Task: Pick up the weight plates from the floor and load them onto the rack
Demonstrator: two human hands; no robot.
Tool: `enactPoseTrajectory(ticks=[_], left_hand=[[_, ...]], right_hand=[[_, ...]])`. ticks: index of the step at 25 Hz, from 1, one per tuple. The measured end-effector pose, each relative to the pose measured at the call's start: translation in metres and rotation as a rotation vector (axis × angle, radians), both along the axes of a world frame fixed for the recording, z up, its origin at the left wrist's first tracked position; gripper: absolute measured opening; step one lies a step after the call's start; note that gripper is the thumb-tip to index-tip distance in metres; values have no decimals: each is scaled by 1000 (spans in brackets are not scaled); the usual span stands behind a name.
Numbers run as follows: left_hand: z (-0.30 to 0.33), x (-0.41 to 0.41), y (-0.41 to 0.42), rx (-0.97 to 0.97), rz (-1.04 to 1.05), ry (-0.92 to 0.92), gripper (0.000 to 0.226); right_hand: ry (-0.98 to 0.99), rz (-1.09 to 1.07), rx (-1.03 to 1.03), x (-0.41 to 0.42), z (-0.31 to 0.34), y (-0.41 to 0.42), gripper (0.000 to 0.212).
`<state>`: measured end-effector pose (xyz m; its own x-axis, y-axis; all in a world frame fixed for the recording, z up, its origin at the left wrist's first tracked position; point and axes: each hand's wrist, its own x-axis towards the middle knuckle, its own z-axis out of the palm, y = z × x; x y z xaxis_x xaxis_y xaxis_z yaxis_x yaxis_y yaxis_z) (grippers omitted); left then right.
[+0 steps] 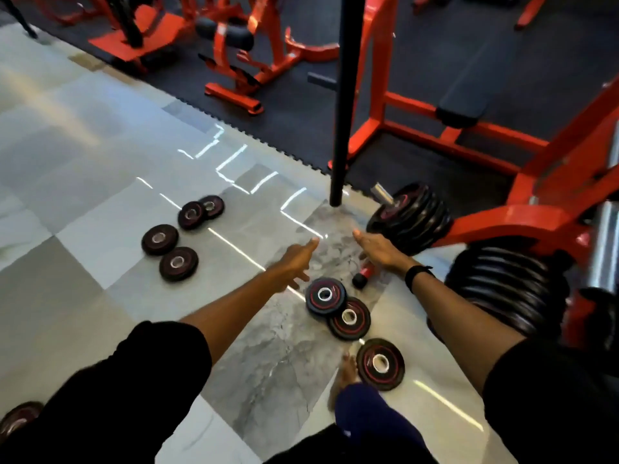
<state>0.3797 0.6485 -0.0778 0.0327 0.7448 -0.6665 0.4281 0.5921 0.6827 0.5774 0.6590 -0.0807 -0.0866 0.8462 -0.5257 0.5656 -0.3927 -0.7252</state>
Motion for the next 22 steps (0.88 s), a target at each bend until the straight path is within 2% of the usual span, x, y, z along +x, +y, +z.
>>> enactPoseTrajectory(ticks=[3, 7, 11, 14, 17, 20, 22], left_hand=[[-6, 27, 55, -18, -68, 0, 56], [-36, 41, 114, -36, -93, 28, 40], [-88, 38, 164, -123, -153, 44, 32], [-170, 36, 208, -201, -184, 83, 28], [-291, 27, 245, -329, -265, 150, 27], [-376, 14, 267, -421, -377, 233, 29], [-436, 17, 285, -404, -432, 270, 25]], right_hand=[[-20, -55, -35, 24, -14, 39, 43], [-37, -172, -126, 42, -61, 98, 48], [64, -349, -254, 37, -89, 124, 44], [108, -505, -349, 39, -164, 139, 50], [158, -766, -498, 37, -269, 144, 56], [228, -924, -629, 21, -358, 140, 47], [250, -1014, -672, 8, -426, 135, 46]])
